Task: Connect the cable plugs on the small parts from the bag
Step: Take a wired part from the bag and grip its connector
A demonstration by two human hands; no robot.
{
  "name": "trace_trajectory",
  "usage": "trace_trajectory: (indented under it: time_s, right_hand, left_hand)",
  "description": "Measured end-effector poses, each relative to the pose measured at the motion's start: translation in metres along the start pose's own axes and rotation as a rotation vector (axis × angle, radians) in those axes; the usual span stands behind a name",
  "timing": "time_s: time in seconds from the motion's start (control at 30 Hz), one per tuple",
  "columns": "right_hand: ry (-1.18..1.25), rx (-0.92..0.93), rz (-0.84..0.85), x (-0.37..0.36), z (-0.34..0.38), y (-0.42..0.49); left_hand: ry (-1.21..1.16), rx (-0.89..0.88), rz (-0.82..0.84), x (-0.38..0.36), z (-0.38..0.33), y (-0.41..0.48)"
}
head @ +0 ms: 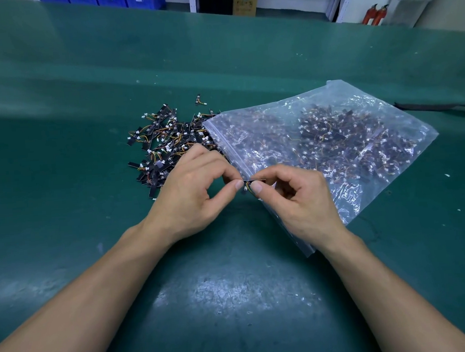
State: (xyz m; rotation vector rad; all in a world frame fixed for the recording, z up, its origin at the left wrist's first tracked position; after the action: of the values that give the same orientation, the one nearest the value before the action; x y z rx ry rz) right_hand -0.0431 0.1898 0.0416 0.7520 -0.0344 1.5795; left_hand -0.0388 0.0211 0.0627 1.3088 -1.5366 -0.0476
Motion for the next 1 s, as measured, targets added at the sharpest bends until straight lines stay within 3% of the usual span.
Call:
trace_trajectory:
  time_s: [0.27,0.53,0.87,1.0]
  right_hand:
    - [-0.035,0.034,-0.015,0.002,0.005,0.000]
    - [0.079,-0.137,-0.083,0.008,-0.004,0.001]
    - [0.319,-0.312,0.043,-0.003,-0.017,0.004]
    - [0.324,-0.328,0.048,-0.003,-0.018,0.003]
  left_hand:
    - [-0.025,0.009,-0.003,0.001,0.001,-0.001]
    - [0.029,-0.020,-0.071,0.004,0.002,0.000]
    - [0.128,-0.168,-0.082,0.002,-0.005,-0.001]
    - [0.095,-0.104,-0.085,0.002,-0.002,0.000]
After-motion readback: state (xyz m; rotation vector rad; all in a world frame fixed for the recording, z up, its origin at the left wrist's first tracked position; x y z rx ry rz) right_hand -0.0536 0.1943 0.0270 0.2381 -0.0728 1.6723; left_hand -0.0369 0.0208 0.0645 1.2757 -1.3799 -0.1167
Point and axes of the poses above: each hand's wrist, its own y-axis towards the middle knuckle, its own x-axis out of the back of the hand, z = x × y, the point moved 7 cm from there along y, towards the middle knuckle, and after that the axes turned 2 degrees about -x, right-handed, at the moved point
